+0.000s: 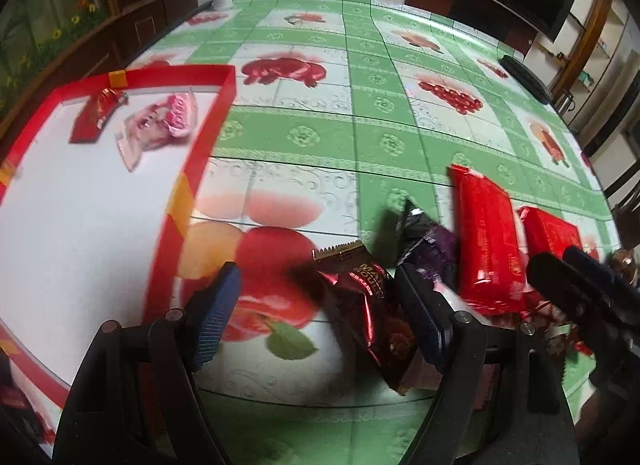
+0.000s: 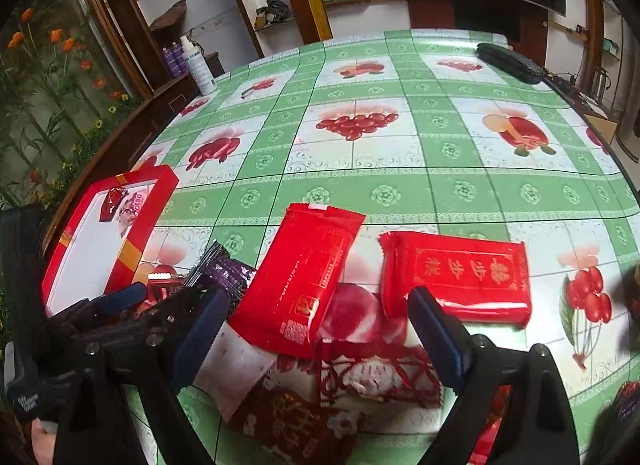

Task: Organize snacks
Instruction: 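Grasp the dark MANLY SOULKISS packet with the left tool while the right tool grasps a red rectangular packet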

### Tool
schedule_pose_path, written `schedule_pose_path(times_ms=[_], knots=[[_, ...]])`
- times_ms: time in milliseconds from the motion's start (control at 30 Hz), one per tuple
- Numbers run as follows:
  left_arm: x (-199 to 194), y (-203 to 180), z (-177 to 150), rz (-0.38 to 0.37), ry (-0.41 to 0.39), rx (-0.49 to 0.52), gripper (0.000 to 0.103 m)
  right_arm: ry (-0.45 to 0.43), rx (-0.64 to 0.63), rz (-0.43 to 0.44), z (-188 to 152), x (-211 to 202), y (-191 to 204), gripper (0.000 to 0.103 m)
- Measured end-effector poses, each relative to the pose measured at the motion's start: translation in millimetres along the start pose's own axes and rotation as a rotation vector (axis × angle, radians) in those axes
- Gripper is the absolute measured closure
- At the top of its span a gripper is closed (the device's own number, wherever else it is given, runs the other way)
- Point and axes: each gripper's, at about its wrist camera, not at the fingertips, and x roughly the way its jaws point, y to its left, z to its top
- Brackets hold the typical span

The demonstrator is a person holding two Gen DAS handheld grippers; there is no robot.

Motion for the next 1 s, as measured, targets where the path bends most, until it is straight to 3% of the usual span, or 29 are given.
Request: schedule_pose_path(times_ms=[67,100,267,400,467,533,600,700,867,1000], knots=[[0.7,6.5,0.3,0.043,-0.003,0.013,0.026,0.017,0.008,0.005,3.4,6.4,0.8,0.013],[2.8,10.0,-0.6,0.052,0.01,0.018,0.033,0.023,0.009,0.007,5.4,9.8,1.5,0.015],[-1.1,12.9,-5.8,0.039,-0.014,0.04,0.033,0.073,-0.003,-0.002,11.5,31.9,8.5,0.024],[0.5,11.6,-6.5,0.048,-0.017,0.051,0.033,0.072,-0.049,-0.087,13.0,43.1,15.4,0.026],[-1.5,14.9,-6.4,0.018,-0.009,0.043,0.033,0.063,-0.069,-0.101,12.8,44.1,16.8,0.028],[-7.2,22.3,-4.1,-0.023,-0.014,0.022,0.033,0.042,-0.093,-0.122,11.3,44.3,18.0,0.039],[-14.4,30.4,-0.3,-0.064,-0.015,0.004,0.033,0.016,-0.117,-0.146,9.5,45.2,18.9,0.042],[-16.7,33.0,5.1,-0.098,0.035,0.027,0.033,0.001,-0.125,-0.126,8.8,43.4,17.7,0.047],[-12.3,21.6,0.0,-0.053,0.083,0.131,0.033,-0.002,-0.117,-0.079,7.9,38.0,11.1,0.049],[-8.9,18.5,-14.3,-0.008,0.12,0.156,0.033,-0.008,-0.111,-0.073,8.4,36.8,11.3,0.05]])
